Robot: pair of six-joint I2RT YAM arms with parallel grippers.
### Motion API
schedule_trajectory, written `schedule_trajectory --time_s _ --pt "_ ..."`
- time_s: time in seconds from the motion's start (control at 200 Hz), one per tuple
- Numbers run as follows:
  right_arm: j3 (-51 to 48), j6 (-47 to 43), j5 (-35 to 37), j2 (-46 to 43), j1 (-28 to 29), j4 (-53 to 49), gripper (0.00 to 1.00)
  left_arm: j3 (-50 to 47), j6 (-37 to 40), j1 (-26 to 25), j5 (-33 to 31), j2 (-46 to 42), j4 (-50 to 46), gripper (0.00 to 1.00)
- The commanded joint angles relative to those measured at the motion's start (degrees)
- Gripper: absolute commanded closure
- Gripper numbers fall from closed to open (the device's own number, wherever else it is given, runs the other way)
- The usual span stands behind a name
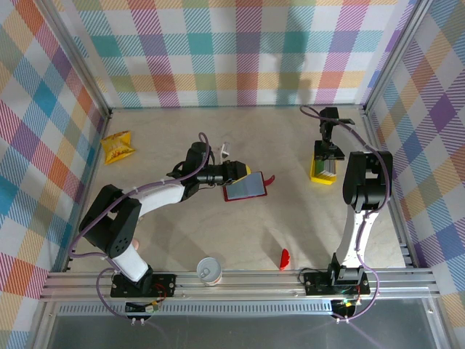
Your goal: Put the credit cards into the card holder
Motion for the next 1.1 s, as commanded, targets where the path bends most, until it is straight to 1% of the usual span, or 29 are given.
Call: schedule_trajectory --time_s 0.0,0.055,0.11,0.32,0.375,0.445,0.525,0.595,0.885,1.095 --pt "0.83 -1.63 1.52 -1.32 -0.36 -0.82 0.47 1.29 0.82 -0.51 0.30 -1.21 0.12 0.67" --pt "0.93 -1.92 1.44 -1.41 -0.31 -0.73 0.51 1.17 0.84 -0.51 0.21 -1.20 0.08 0.67" --pt "1.01 -2.04 1.35 -1.50 -0.37 -0.73 0.50 1.17 0.78 -0.51 0.21 -1.17 0.12 0.67" --pt "1.58 -1.66 4.85 -0.89 -0.45 -1.42 0.24 1.52 0.65 -0.51 0.15 -1.25 -0.31 0.67" --pt "1.79 -2.02 5.88 -0.65 -0.46 -1.77 0.19 1.66 0.63 -0.50 0.12 -1.29 -0.40 0.67" --pt "1.57 -2.67 6.35 -0.45 -0.49 -1.74 0.17 1.61 0.55 -0.51 -0.01 -1.29 -0.40 0.67" --pt "1.45 -3.47 6.16 0.06 -0.43 -1.80 0.17 1.62 0.43 -0.60 -0.14 -1.20 -0.32 0.67" --pt "1.52 -4.17 6.05 0.50 -0.59 -1.87 0.19 1.62 0.23 -0.69 -0.14 -1.27 -0.06 0.67" --pt "1.39 -5.45 6.70 -0.25 -1.49 -1.54 0.37 1.57 0.30 -0.77 -0.14 -1.47 -0.32 0.67" --pt "0.75 -5.79 6.10 -2.49 -1.49 0.00 0.48 1.61 0.19 -0.86 -0.18 -1.30 -0.10 0.67"
